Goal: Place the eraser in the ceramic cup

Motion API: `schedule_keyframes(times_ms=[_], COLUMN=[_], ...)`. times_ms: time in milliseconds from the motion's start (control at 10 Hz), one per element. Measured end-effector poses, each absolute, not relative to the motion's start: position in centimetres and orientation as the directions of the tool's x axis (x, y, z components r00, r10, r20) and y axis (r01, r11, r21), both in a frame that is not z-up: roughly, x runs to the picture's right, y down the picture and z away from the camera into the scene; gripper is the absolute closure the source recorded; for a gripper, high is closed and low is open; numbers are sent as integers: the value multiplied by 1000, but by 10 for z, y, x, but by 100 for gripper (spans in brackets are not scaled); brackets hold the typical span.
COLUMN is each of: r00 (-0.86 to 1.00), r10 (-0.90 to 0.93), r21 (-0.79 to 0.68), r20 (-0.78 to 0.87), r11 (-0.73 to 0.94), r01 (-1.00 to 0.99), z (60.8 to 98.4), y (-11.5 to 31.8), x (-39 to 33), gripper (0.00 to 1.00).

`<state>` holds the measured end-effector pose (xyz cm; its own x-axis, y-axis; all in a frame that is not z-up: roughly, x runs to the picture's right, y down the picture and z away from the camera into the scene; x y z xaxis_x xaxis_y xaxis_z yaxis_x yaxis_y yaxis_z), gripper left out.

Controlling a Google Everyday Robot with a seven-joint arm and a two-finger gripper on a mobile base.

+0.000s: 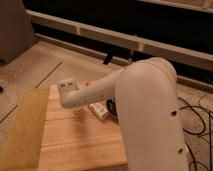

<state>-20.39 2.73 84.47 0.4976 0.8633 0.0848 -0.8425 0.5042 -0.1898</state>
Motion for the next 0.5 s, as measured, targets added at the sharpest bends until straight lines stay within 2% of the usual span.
schedule_keyframes(times_ms=[100,300,500], r00=[497,497,494], r10=[864,865,868], r21=[-193,-199,-203], r20=[79,66,57], r11=[502,500,494], r01=[-843,-843,-845], z=[845,846,847], y=[30,35,37], x=[-204,-204,-204], gripper=[91,69,51])
